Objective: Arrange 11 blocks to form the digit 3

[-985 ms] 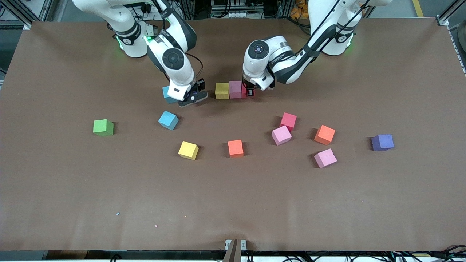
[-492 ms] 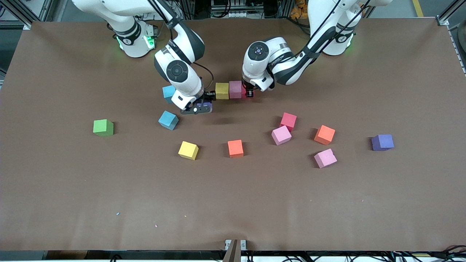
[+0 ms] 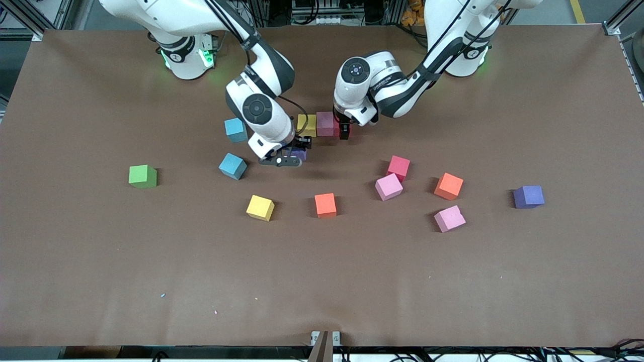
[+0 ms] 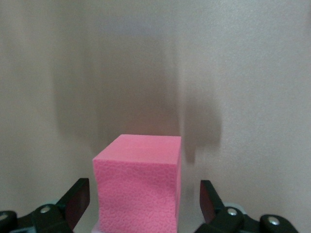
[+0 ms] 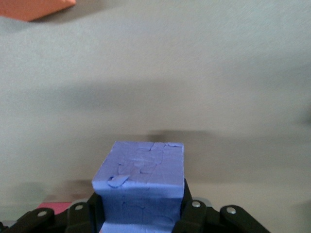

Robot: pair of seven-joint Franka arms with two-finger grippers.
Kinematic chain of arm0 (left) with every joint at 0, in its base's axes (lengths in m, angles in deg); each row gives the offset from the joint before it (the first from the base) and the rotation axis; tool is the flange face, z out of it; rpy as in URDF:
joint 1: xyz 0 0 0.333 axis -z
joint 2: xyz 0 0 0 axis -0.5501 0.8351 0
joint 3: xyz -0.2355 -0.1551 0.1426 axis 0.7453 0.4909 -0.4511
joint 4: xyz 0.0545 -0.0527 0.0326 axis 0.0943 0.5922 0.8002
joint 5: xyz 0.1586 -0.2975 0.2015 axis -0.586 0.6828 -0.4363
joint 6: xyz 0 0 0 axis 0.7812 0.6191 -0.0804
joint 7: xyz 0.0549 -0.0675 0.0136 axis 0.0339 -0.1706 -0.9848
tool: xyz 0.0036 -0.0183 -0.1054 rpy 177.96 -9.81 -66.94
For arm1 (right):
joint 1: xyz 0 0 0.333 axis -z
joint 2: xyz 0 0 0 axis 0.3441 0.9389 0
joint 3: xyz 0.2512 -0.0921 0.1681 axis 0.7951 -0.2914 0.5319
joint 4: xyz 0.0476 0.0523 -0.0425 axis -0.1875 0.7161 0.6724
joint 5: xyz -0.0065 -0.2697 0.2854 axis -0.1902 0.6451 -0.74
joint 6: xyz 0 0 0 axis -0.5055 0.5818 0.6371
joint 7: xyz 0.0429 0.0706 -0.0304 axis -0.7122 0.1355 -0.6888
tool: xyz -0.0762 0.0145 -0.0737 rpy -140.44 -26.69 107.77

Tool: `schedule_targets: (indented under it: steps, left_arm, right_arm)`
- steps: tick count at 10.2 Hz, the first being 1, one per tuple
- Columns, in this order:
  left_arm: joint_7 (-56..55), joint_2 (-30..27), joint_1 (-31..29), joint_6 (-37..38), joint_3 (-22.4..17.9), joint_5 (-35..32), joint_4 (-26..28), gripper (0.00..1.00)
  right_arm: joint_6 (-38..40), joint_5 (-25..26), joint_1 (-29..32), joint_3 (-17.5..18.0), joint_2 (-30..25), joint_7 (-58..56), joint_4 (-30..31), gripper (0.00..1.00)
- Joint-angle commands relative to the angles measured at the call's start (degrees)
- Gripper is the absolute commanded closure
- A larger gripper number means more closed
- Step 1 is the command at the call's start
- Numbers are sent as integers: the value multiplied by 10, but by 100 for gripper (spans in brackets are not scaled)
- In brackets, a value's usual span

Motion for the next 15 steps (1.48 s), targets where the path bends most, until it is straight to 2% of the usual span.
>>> schedule_targets:
  steps: [1, 5, 12, 15]
  left_arm:
    - [-19, -24, 3, 23, 3, -20, -3, 0]
    - [8, -75, -7, 59, 17, -20, 2, 0]
    - [131, -88, -79, 77, 21, -10, -32, 0]
    - [215, -84, -113, 143, 21, 29, -88, 0]
  right_arm:
    - [-6, -10, -8, 2, 24, 17, -21, 100]
    - [-15, -10, -11, 3, 39, 17, -20, 100]
    - [-24, -10, -19, 5, 50, 17, -10, 100]
    - [-24, -10, -20, 6, 50, 17, -6, 100]
